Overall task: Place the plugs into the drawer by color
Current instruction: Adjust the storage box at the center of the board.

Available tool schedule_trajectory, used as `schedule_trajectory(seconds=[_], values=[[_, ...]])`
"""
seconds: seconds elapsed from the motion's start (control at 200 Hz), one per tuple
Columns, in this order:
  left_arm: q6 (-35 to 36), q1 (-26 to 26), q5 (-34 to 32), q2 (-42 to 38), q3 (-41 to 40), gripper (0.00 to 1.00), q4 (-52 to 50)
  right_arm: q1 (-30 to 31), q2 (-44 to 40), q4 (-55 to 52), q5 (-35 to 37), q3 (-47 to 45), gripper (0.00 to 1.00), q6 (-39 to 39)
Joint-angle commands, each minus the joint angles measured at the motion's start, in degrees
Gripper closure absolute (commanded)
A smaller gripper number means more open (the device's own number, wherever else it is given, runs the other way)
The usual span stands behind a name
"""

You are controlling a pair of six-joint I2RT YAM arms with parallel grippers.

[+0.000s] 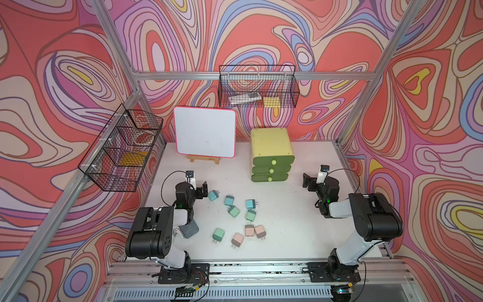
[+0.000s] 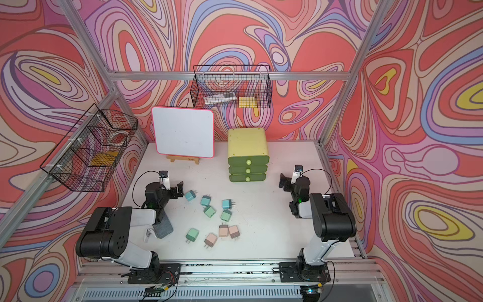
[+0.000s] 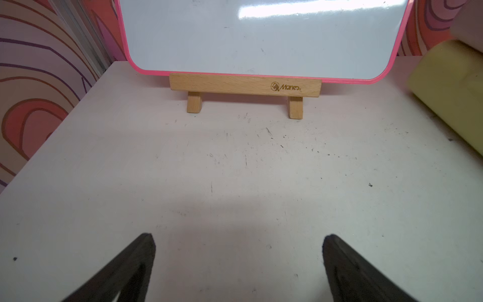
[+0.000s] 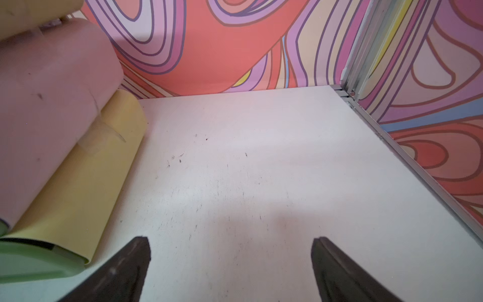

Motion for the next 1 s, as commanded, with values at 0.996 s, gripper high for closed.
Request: schedule_trajectory(seconds=[0.996], values=[[-22.77,-6.64,-35.08,-30.15,13.4,0.01,-46.79,8.88,-28.03,-52.28,21.72,21.01,0.02,17.02]])
